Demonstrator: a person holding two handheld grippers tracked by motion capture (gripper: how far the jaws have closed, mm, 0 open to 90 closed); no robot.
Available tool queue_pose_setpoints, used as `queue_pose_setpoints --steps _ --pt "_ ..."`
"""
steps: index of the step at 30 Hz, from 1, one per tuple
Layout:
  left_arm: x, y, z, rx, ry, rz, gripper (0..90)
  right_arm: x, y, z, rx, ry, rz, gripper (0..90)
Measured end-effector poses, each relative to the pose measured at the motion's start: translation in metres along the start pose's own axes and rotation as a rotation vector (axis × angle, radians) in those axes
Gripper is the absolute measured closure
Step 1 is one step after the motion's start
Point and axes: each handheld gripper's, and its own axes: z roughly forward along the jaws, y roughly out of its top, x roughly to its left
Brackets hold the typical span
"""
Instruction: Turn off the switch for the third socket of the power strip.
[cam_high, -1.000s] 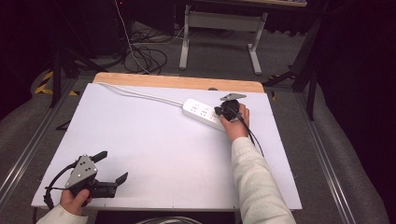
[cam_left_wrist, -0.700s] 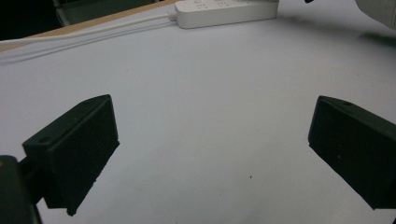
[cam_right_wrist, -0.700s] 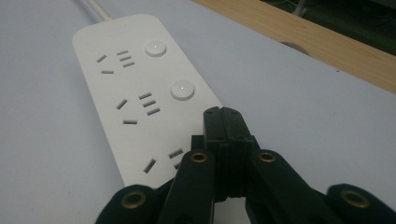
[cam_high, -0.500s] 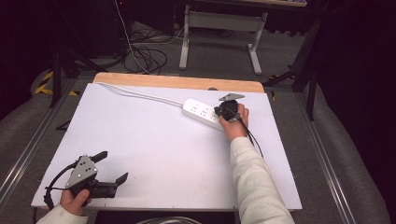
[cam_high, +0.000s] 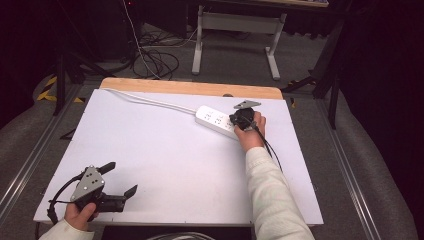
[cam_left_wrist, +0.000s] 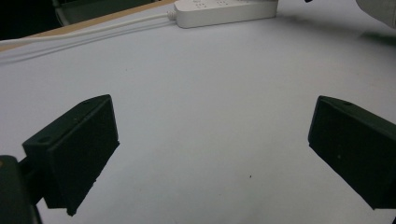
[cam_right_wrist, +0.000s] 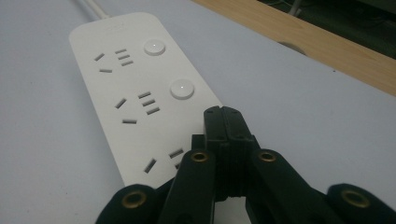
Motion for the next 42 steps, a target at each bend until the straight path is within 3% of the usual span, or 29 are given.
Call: queue_pose_setpoints --steps 8,11,25,26,27,28,30,32,42 --pt "0.0 0.0 0.0 0.0 -0.001 0.0 2.2 0.002 -0.001 0.002 -0.018 0.011 0.02 90.0" --pt "0.0 0.0 -0.001 0.0 -0.002 0.0 2.2 0.004 0.0 0.003 -0.014 -0.01 -0.007 90.0" --pt "0.001 0.0 -0.001 -0.001 -0.009 -0.001 2.2 0.001 -0.003 0.003 -0.032 -0.006 0.03 90.0" --pt "0.001 0.0 -0.001 -0.002 -0.008 0.001 2.2 0.002 -0.001 0.003 -0.024 -0.01 0.014 90.0" --pt "0.001 0.0 -0.001 -0.002 -0.007 0.0 2.2 0.002 0.001 0.001 -0.034 -0.016 -0.005 90.0" --pt "0.001 0.0 0.0 0.0 -0.008 -0.002 2.2 0.003 0.004 -0.001 0.001 -0.015 -0.012 90.0" --pt "0.001 0.0 0.0 0.003 -0.008 -0.002 2.2 0.003 0.005 -0.003 0.003 -0.013 -0.024 90.0" --pt "0.001 0.0 0.0 0.002 -0.007 -0.003 2.2 0.003 0.008 -0.009 -0.036 -0.002 -0.011 90.0" --pt "0.0 0.0 0.0 0.001 -0.004 -0.006 2.2 0.012 0.019 -0.027 -0.066 0.019 -0.041 90.0"
